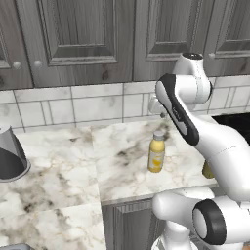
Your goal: There is a wine glass and glass cup on the dining counter. Place the wine bottle next to the wine glass and the juice bottle next to the glass cup.
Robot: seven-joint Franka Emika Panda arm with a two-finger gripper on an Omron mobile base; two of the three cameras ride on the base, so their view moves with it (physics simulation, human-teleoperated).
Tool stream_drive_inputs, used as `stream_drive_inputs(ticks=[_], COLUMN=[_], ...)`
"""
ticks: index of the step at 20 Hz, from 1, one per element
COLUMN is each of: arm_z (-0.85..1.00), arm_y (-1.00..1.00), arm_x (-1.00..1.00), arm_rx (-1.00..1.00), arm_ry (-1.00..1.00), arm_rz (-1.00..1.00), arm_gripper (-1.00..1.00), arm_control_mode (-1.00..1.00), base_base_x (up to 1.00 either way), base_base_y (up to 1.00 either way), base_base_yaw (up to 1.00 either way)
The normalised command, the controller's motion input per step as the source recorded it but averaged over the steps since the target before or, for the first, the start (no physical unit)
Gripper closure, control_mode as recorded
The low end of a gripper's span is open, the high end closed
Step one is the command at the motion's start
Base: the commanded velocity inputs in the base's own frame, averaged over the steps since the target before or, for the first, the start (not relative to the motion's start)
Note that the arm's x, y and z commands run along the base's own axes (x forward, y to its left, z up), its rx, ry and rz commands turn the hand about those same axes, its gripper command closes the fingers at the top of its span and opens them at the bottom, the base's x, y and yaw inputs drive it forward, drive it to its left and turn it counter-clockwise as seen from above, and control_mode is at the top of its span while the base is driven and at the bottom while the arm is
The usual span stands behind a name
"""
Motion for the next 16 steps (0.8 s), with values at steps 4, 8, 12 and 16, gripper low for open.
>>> stream_drive_inputs(ticks=[4, 8, 12, 16], arm_z=[0.0, -0.09, -0.15, -0.11], arm_y=[0.01, 0.1, 0.09, 0.03], arm_x=[0.01, 0.2, 0.34, 0.38], arm_rx=[0.0, -0.01, 0.0, 0.0], arm_ry=[0.0, 0.0, 0.01, 0.15], arm_rz=[0.0, -0.06, -0.07, -0.02], arm_gripper=[-1.0, -1.0, -1.0, -1.0], arm_control_mode=[-1.0, -1.0, -1.0, -1.0], base_base_x=[0.0, 0.0, 0.0, 0.0], base_base_y=[0.0, 0.0, 0.0, 0.0], base_base_yaw=[0.0, 0.0, 0.0, 0.0])
